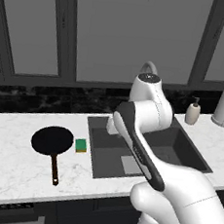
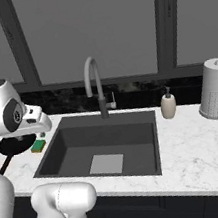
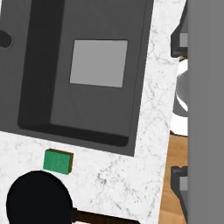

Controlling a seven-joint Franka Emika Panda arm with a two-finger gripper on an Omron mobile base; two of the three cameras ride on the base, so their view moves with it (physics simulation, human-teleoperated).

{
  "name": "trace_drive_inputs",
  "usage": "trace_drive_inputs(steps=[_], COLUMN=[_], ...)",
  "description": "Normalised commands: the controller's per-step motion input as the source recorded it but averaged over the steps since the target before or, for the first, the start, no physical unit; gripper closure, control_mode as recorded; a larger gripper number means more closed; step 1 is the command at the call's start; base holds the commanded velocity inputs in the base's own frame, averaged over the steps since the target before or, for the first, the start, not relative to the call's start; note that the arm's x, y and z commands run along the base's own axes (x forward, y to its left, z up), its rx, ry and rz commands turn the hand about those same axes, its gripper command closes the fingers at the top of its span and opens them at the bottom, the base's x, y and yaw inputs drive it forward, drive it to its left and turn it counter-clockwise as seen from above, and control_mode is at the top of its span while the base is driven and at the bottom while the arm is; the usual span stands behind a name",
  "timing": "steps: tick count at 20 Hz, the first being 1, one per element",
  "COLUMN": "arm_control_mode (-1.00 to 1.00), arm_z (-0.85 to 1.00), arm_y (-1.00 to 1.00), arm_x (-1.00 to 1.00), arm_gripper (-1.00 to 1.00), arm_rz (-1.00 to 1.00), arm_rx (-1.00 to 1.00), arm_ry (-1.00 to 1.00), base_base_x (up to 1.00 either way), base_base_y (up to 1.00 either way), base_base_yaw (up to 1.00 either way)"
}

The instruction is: Pick the pan and sponge and place them into the sink. Then turn on the water.

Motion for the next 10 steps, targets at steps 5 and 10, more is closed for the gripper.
trace_drive_inputs(steps=[5, 10], arm_control_mode=[-1.00, -1.00], arm_z=[-0.43, -0.40], arm_y=[0.62, 0.75], arm_x=[-0.05, 0.00], arm_gripper=[-1.00, -1.00], arm_rz=[0.00, 0.00], arm_rx=[0.00, 0.00], arm_ry=[0.11, 0.11], base_base_x=[0.00, 0.00], base_base_y=[0.00, 0.00], base_base_yaw=[0.00, 0.00])
